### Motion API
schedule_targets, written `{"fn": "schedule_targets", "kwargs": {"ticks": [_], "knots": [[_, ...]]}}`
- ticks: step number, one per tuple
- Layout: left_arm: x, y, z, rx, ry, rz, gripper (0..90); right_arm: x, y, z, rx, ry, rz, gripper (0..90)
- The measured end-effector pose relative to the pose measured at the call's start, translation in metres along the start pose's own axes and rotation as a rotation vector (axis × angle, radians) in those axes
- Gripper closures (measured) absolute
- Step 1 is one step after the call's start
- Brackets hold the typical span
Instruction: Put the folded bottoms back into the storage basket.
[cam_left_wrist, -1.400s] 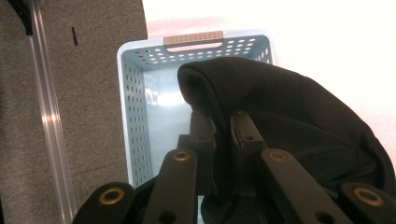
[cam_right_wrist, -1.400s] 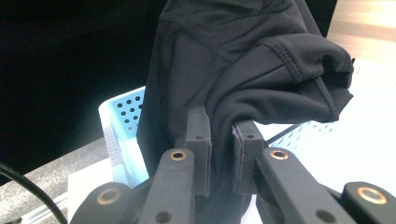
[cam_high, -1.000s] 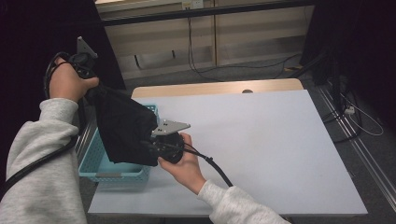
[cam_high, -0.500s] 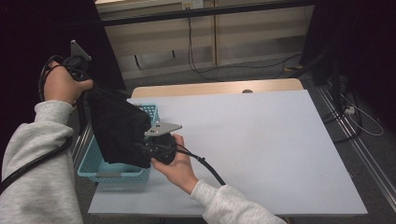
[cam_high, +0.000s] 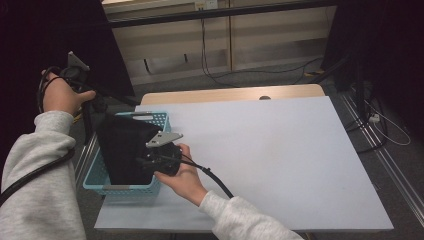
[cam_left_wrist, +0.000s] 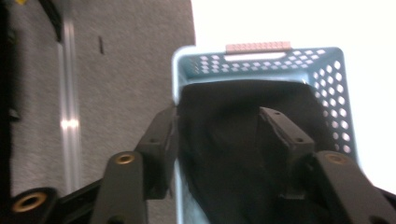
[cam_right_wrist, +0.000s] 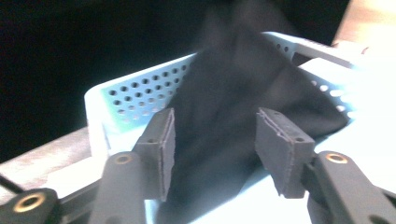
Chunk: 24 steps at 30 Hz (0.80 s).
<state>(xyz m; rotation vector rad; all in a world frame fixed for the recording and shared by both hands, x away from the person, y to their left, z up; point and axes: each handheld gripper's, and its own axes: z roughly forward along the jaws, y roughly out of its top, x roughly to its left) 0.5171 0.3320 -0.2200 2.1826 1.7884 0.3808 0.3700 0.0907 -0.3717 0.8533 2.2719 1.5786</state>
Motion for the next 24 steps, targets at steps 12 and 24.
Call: {"fn": "schedule_targets", "kwargs": {"ticks": [12, 24], "knots": [[-0.017, -0.015, 0.02, -0.025, -0.055, 0.063, 32.1, -0.029, -0.002, -0.059, -0.026, -0.013, -0.004, 29.4], [-0.03, -0.027, 0.042, -0.033, -0.11, 0.081, 29.4, -0.065, -0.03, -0.087, 0.0, -0.064, 0.012, 24.5]]}}
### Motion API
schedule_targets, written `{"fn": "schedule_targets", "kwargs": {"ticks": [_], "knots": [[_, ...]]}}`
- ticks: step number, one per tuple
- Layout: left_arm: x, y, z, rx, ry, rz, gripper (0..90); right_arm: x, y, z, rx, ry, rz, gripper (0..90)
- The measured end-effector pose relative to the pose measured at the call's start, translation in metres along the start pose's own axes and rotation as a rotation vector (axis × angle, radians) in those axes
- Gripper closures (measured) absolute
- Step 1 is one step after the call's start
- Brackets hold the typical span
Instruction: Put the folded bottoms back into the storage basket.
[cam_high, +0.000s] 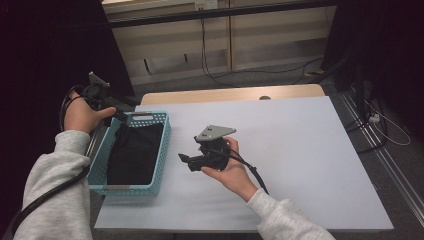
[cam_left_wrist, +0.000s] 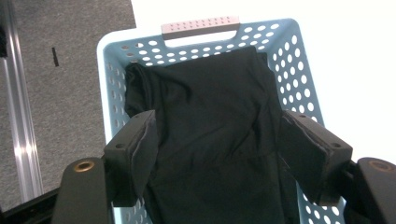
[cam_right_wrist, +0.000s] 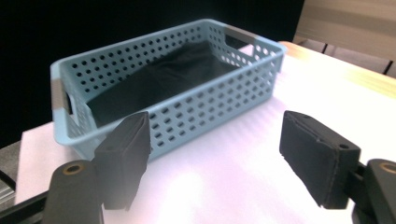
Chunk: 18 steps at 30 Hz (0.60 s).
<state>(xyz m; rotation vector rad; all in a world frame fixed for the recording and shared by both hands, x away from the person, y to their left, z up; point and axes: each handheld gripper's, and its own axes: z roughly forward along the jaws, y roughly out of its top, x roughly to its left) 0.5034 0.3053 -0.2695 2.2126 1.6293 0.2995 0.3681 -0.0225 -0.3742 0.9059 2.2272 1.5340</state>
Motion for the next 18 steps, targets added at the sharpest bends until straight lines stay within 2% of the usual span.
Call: {"fn": "schedule_targets", "kwargs": {"ticks": [12, 18], "knots": [[-0.009, -0.005, 0.009, -0.023, -0.032, 0.015, 28.3, -0.017, -0.026, -0.007, 0.064, -0.025, -0.017, 22.5], [-0.012, -0.008, 0.018, -0.029, -0.054, 0.012, 34.8, -0.024, -0.034, -0.015, 0.081, -0.032, -0.014, 21.9]]}}
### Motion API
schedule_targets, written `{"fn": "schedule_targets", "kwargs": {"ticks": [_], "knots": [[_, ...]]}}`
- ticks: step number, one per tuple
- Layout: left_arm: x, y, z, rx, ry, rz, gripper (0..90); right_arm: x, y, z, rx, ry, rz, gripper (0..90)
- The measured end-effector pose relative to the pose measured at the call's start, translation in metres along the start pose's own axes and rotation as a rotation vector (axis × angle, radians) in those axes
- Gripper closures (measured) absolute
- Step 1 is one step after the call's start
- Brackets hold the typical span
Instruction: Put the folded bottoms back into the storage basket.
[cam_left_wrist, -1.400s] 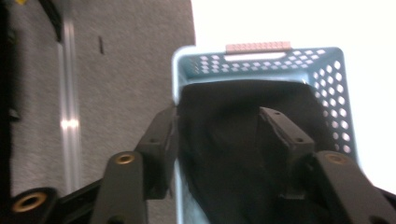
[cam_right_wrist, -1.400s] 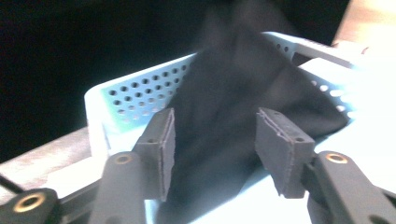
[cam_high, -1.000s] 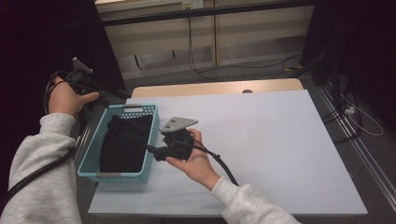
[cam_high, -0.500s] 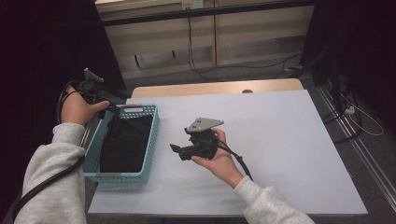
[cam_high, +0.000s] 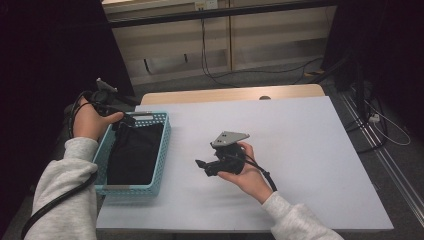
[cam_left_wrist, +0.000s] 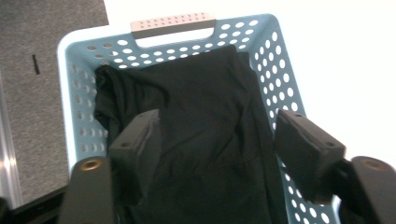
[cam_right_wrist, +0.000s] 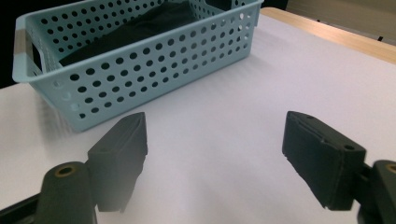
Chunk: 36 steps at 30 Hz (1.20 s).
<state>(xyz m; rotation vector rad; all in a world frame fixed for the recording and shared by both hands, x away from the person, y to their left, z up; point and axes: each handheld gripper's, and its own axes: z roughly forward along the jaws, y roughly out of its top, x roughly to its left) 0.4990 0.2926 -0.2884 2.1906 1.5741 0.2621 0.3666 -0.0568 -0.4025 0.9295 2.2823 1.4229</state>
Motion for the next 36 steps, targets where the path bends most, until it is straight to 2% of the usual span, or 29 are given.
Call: {"fn": "schedule_targets", "kwargs": {"ticks": [3, 9, 15, 18, 25, 30, 34, 36], "knots": [[-0.002, -0.002, 0.004, -0.01, -0.003, 0.004, 37.7, -0.004, -0.005, -0.004, 0.008, -0.011, -0.002, 21.9], [-0.004, -0.009, 0.014, -0.013, -0.011, -0.005, 58.7, -0.013, -0.014, -0.013, 0.008, -0.024, -0.005, 21.9], [0.001, -0.021, 0.037, 0.022, -0.008, -0.022, 77.7, -0.019, -0.023, -0.019, 0.016, -0.046, 0.009, 21.8], [0.009, -0.028, 0.053, 0.035, -0.002, -0.032, 84.4, -0.02, -0.027, -0.021, 0.023, -0.052, 0.009, 21.8], [0.024, -0.046, 0.082, 0.062, 0.014, -0.062, 90.0, -0.021, -0.028, -0.024, 0.016, -0.051, 0.011, 22.0], [0.029, -0.052, 0.098, 0.075, 0.025, -0.05, 90.0, -0.023, -0.028, -0.023, 0.015, -0.051, 0.015, 22.0], [0.03, -0.054, 0.108, 0.076, 0.032, -0.015, 89.9, -0.023, -0.028, -0.023, 0.018, -0.047, 0.017, 22.0], [0.029, -0.056, 0.113, 0.093, 0.027, -0.01, 89.5, -0.023, -0.028, -0.023, 0.019, -0.045, 0.018, 22.4]]}}
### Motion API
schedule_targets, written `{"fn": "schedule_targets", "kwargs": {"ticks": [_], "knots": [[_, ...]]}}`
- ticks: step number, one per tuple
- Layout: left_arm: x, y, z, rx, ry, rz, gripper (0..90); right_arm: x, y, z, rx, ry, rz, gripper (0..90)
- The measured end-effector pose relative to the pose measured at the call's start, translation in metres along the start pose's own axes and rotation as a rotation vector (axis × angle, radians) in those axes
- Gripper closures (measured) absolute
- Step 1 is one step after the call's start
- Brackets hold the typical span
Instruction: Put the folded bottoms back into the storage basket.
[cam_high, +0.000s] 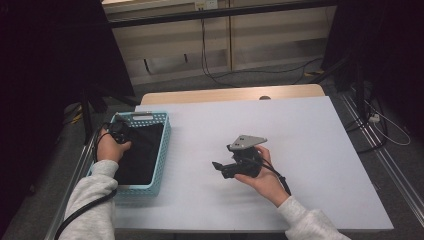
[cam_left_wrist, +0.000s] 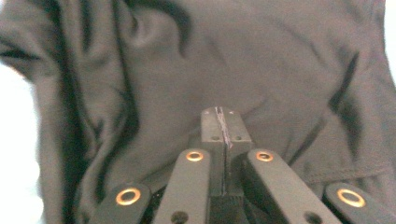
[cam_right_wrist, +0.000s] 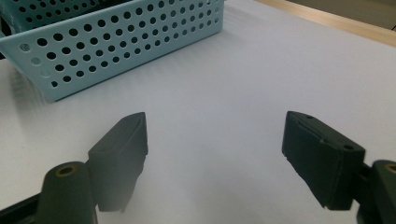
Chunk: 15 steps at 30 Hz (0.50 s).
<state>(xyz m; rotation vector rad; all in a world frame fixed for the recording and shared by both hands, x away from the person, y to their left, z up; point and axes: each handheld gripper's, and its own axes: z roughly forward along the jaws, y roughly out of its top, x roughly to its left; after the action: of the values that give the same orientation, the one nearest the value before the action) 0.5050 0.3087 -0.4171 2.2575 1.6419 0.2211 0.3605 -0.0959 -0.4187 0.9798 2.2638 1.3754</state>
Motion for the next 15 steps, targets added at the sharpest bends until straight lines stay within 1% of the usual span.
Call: {"fn": "schedule_targets", "kwargs": {"ticks": [2, 3, 4, 5, 8, 12, 13, 14, 15], "knots": [[-0.001, -0.001, 0.001, -0.006, -0.003, -0.002, 90.0, 0.0, 0.0, 0.0, -0.001, 0.001, -0.003, 22.5], [-0.002, -0.001, 0.001, -0.003, -0.007, 0.003, 90.0, 0.0, 0.0, -0.001, 0.001, 0.003, -0.006, 22.5], [-0.003, -0.002, 0.0, 0.004, -0.015, 0.01, 90.0, 0.0, 0.0, -0.001, 0.002, 0.003, -0.007, 22.6], [-0.004, -0.002, -0.001, 0.021, -0.024, 0.017, 90.0, 0.0, 0.0, -0.001, 0.003, 0.002, -0.008, 22.6], [-0.005, -0.005, -0.003, 0.052, -0.036, 0.036, 90.0, 0.001, 0.0, 0.0, 0.005, 0.002, -0.006, 22.6], [-0.001, -0.01, -0.006, 0.044, -0.056, 0.026, 90.0, 0.002, 0.0, 0.0, 0.011, 0.006, -0.012, 22.6], [0.001, -0.011, -0.007, 0.048, -0.062, 0.034, 90.0, 0.003, 0.0, 0.0, 0.009, 0.004, -0.012, 22.6], [0.001, -0.011, -0.007, 0.039, -0.058, 0.027, 90.0, 0.003, 0.0, 0.0, 0.009, 0.003, -0.011, 22.6], [0.002, -0.011, -0.008, 0.032, -0.041, 0.019, 90.0, 0.003, 0.0, 0.0, 0.01, 0.004, -0.012, 22.6]]}}
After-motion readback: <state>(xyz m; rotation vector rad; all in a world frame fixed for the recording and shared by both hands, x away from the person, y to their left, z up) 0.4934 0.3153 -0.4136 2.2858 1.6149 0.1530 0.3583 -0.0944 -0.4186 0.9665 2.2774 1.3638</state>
